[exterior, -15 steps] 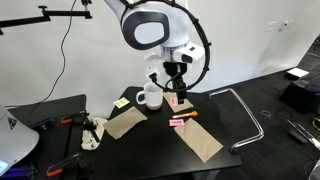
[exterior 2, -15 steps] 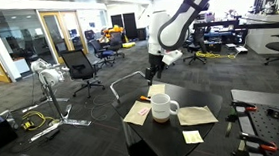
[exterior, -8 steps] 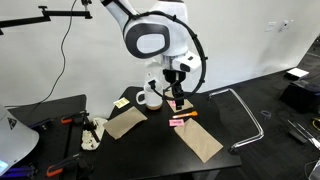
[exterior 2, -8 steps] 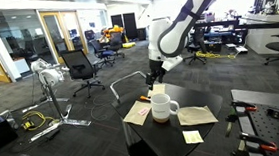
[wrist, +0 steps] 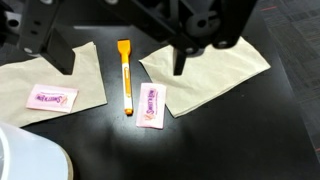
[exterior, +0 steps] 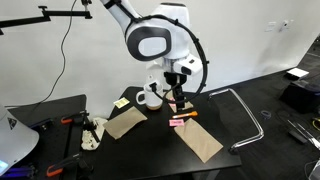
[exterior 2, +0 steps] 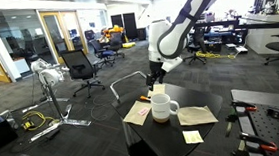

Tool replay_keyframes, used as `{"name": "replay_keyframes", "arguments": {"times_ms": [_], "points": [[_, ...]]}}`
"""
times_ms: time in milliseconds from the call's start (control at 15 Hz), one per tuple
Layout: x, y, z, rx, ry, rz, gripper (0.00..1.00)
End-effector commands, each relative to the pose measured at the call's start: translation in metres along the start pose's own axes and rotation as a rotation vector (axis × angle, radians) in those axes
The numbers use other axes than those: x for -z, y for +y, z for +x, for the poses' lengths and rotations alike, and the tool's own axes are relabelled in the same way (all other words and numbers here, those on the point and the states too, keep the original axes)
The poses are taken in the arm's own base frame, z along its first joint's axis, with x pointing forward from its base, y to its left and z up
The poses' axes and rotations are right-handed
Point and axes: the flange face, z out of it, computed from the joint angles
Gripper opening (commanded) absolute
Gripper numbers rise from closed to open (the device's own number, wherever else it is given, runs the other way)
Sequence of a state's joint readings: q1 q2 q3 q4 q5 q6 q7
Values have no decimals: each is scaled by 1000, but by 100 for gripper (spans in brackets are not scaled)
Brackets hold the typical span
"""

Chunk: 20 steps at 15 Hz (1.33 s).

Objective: Put the yellow sharpie in the mug

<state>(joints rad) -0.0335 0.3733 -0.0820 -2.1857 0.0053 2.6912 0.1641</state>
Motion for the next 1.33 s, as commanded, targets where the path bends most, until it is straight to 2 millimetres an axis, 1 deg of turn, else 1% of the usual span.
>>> {"name": "replay_keyframes", "arguments": {"times_ms": [0, 400, 733, 1000, 1267], "points": [[-5, 5, 14, -16, 4, 14, 100], [-26, 8, 39, 0, -11, 27, 100], [-38, -2, 55, 45, -22, 23, 100], [-46, -6, 59, 72, -53, 6, 100], [-56, -8, 57, 120, -97, -11, 100]]}}
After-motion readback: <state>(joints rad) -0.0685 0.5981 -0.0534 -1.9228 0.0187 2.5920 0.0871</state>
